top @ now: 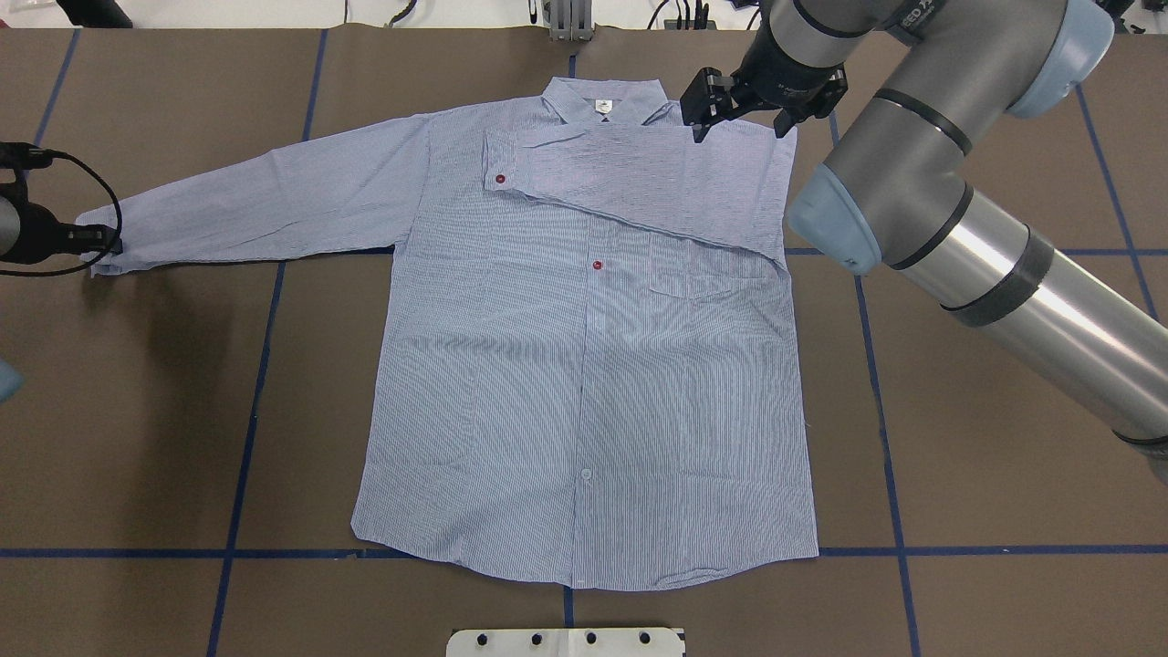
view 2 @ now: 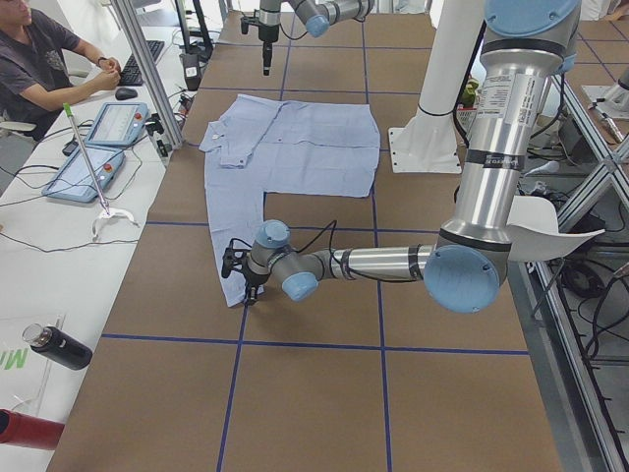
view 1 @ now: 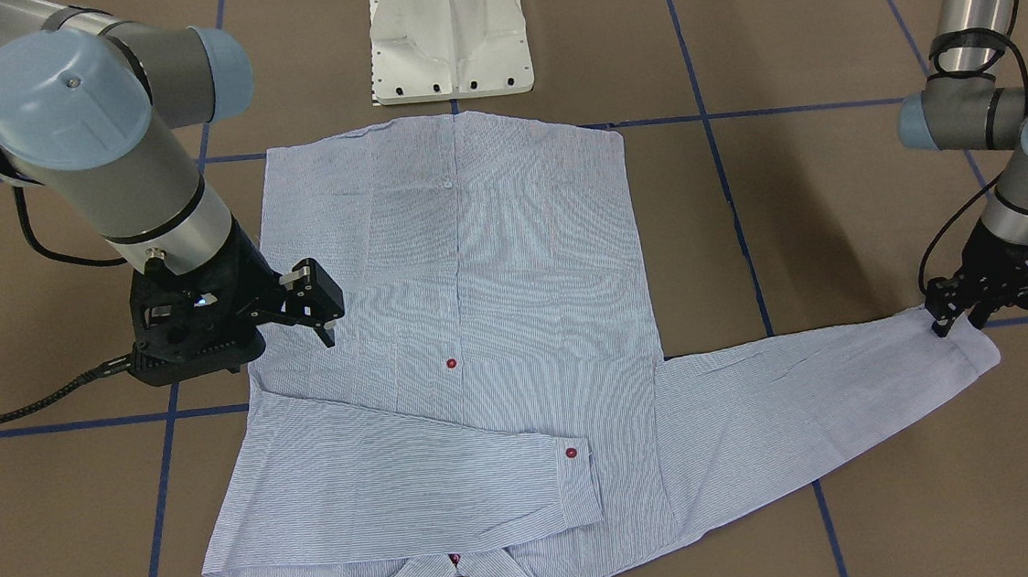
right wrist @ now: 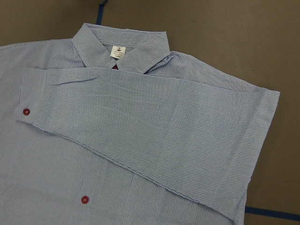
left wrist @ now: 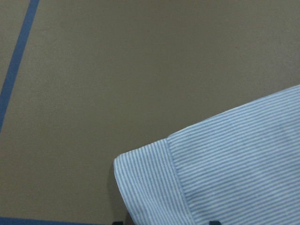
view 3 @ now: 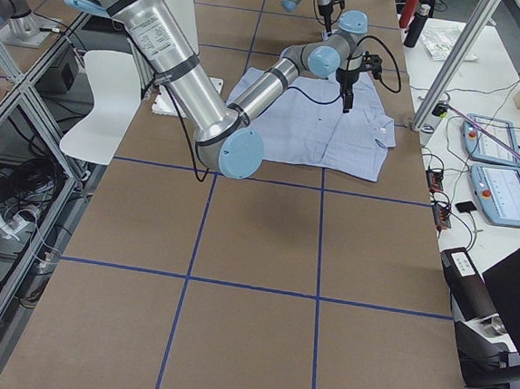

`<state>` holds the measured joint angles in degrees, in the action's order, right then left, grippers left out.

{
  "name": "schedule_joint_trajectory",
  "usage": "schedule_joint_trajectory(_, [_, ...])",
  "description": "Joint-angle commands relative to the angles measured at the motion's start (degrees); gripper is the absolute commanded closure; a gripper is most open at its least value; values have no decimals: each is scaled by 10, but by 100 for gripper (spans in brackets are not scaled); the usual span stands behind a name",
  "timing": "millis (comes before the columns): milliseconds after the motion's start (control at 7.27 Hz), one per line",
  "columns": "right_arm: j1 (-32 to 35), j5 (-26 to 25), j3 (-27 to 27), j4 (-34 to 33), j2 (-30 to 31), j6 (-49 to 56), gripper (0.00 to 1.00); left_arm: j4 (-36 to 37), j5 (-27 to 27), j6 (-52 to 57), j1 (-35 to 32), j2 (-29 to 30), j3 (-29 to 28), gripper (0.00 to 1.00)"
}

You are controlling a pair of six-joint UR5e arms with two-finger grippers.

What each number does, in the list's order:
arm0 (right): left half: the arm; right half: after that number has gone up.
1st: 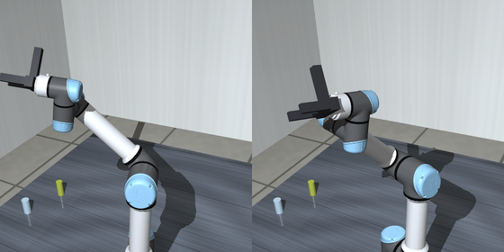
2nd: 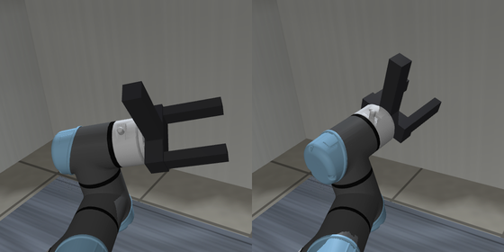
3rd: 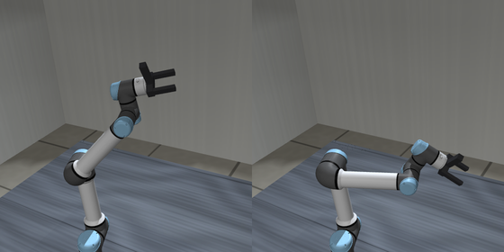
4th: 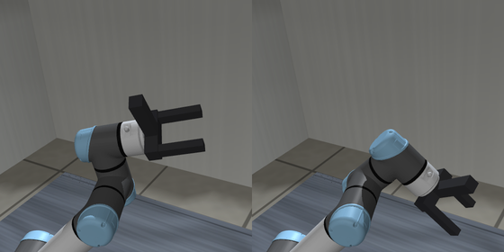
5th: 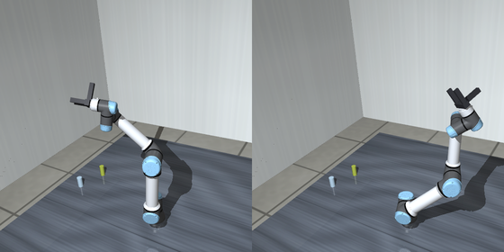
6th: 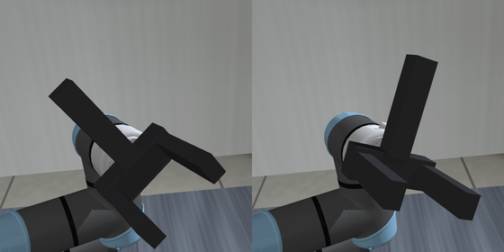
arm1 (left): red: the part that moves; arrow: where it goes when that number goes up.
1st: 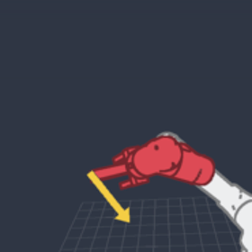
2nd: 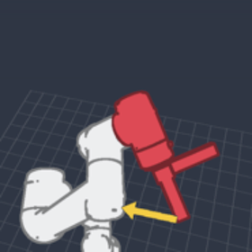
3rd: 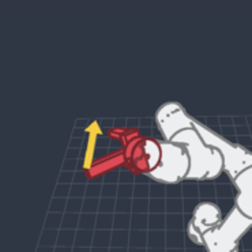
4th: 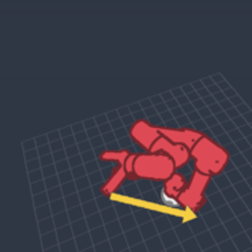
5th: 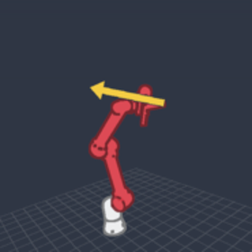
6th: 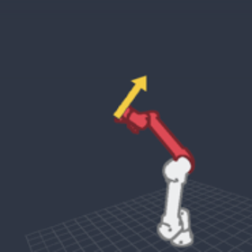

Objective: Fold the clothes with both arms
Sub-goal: 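Raise the right gripper away while the left gripper grasps the other cuff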

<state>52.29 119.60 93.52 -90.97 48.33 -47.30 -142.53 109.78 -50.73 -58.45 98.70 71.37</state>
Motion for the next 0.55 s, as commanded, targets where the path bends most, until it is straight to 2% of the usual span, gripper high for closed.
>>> schedule_joint_trajectory(0, [1, 0, 0, 0, 0, 1, 0, 1, 1, -1, -2, 1, 3, 88])
schedule_joint_trajectory(138, [2, 0, -1, 0, 1, 1, 0, 3, 5, 0, -7, 3, 8, 100])
schedule_joint_trajectory(413, [3, 0, -1, 0, 3, 2, 0, 22, 12, 0, -24, 6, 32, 100])
